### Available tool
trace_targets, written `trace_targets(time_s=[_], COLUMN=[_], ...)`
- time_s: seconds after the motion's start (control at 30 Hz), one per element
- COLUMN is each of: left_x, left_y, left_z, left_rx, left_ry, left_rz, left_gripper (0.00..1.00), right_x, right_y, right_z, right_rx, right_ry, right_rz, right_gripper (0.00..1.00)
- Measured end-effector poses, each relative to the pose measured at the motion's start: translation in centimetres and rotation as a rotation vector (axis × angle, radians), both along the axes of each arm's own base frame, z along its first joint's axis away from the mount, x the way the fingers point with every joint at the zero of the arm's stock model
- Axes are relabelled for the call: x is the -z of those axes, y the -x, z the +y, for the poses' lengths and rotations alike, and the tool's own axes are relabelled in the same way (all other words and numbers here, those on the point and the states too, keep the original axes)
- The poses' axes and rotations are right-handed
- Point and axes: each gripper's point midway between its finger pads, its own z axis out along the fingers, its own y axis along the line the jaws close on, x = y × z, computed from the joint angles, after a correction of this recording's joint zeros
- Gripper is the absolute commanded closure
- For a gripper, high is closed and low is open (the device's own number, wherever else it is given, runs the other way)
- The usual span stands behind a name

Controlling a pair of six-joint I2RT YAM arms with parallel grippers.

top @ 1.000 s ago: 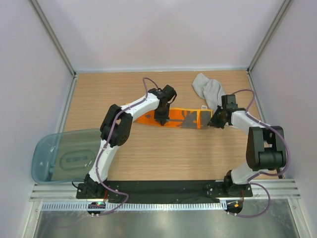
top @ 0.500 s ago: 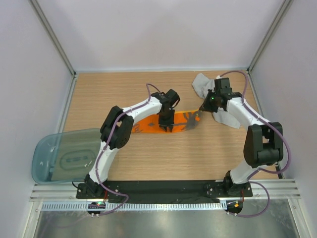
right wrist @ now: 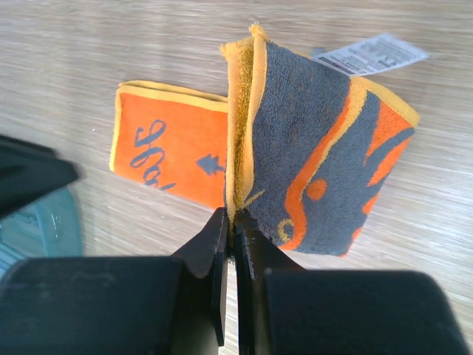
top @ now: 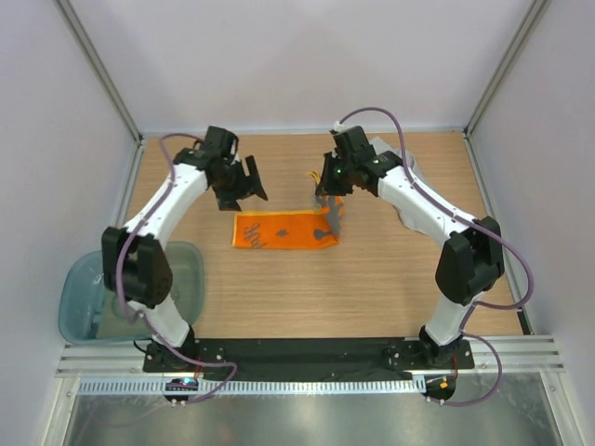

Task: Roll the towels
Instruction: Fold the towel

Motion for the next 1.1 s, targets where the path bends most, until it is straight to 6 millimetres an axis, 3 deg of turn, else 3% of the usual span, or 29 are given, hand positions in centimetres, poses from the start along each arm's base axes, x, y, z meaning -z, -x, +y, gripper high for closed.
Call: trace_targets(time_s=[0.1,0.23,0.4,0.57,0.77,0.97,1.03,1.1], left_x=[-4.1,-6.3,-5.2,-5.3,-5.7,-4.3,-4.2,-4.3], left_y=[0.6,4.0,8.6,11.3,12.6,13.5,13.7,13.7], left_z=[3.8,6.1,9.3,11.2,12.4,13.4,13.6,13.7], left_rx=[-0.058,-0.047,-0.033,-0.035,-0.067,-0.084,-0.088,-0.093], left_ry=[-0.008,-0.047,-0.165,-0.221,-0.242,-0.284,-0.288,-0.287], left_rz=[-0.120,-0.207,-0.215,-0.278,-0.335,-0.321,-0.328,-0.343], left_gripper=[0.20,0.18,0.14,0.08,0.07,0.04,0.01,0.01], right_x=[-0.7,-0.6,0.5,1.9,3.8,6.4,7.2,7.8], right_y=[0.1,0.5,1.7,3.0,3.7,4.4,4.8,5.0], right_z=[2.4,5.7,9.8,13.0,16.2,17.8,18.1,18.6], right_rx=[-0.029,-0.071,-0.126,-0.165,-0.194,-0.205,-0.207,-0.211], right_ry=[-0.001,0.000,0.011,0.023,0.034,0.058,0.062,0.062], right_rz=[-0.011,-0.016,-0.003,0.018,0.035,0.070,0.082,0.089], right_gripper=[0.97,0.97,0.97,0.98,0.98,0.98,0.93,0.74])
